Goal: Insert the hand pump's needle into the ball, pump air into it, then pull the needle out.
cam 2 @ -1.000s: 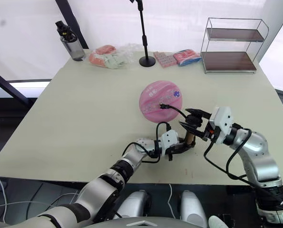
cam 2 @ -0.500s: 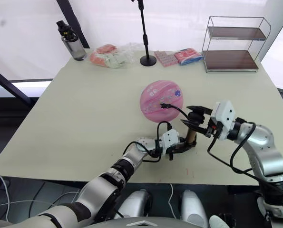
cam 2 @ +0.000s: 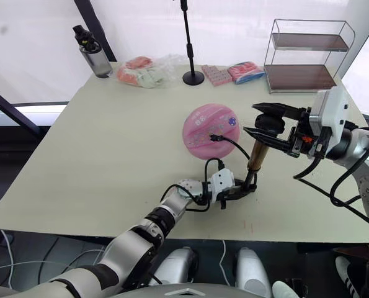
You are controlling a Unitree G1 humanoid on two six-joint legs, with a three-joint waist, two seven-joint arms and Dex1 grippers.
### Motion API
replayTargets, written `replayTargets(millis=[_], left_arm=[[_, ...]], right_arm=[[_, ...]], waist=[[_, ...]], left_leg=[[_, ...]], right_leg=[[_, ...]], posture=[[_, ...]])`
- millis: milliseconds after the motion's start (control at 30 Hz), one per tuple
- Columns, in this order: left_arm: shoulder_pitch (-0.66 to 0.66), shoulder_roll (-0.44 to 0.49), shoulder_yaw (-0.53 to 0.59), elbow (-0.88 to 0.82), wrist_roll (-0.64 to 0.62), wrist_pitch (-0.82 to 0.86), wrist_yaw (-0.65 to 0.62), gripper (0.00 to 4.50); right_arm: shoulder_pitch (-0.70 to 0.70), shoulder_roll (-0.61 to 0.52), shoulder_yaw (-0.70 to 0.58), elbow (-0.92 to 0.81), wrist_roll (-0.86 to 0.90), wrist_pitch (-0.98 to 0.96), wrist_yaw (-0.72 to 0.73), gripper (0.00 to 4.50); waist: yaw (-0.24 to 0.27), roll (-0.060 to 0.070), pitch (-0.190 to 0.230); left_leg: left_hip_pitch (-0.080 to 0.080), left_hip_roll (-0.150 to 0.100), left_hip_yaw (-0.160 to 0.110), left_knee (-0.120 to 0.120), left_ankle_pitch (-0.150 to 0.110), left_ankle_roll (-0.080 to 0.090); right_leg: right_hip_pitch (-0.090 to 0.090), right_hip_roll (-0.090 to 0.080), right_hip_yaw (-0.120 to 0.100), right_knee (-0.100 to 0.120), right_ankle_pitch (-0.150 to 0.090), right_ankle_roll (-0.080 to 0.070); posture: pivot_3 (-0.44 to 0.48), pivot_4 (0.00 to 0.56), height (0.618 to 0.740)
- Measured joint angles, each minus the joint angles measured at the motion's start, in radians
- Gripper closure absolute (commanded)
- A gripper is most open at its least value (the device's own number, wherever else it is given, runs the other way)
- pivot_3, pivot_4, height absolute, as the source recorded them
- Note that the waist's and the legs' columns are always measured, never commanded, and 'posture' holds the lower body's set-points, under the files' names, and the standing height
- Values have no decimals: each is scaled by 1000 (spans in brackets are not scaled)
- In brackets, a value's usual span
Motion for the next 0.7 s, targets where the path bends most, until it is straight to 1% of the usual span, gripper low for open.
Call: replayTargets(millis=[133,267,367,467,567,700], left_arm=[[0,-2,2,-3,-8,14,-17,3408],[-1,-2,5,-3,-8,26,-24,3408],[-1,0,10,-4,-8,36,-23,3408],[-1,0,17,-5,-8,43,-23,3408],[-1,0,19,-7,-8,46,-23,3408],[1,-1,19,-8,-8,53,-23,3408]], right_arm=[[27,-1,-28,-5,7,-5,0,2629],[107,41,-33,-14,-20,-64,0,2629],[147,109,16,14,-70,-103,-20,2629],[151,169,69,61,-127,-144,-29,2629],[162,208,129,110,-193,-188,-30,2629],[197,278,173,198,-271,-269,-44,2629]], waist=[[2,0,0],[2,-1,0],[-2,-3,-2],[-5,-3,-2],[-5,-4,-5],[-5,-7,-7]], left_leg=[[-1,0,0,0,0,0],[0,0,0,-1,0,0],[2,0,0,-1,0,0],[4,1,0,-1,0,0],[5,1,0,-1,0,0],[5,0,0,-1,0,0]], right_leg=[[-1,0,0,0,0,0],[0,0,0,0,0,0],[2,0,0,0,0,0],[3,1,0,0,0,0],[3,1,0,0,0,0],[4,1,0,0,0,0]], posture=[[0,150,740],[0,150,740],[0,150,740],[0,150,740],[0,150,740],[0,150,740]])
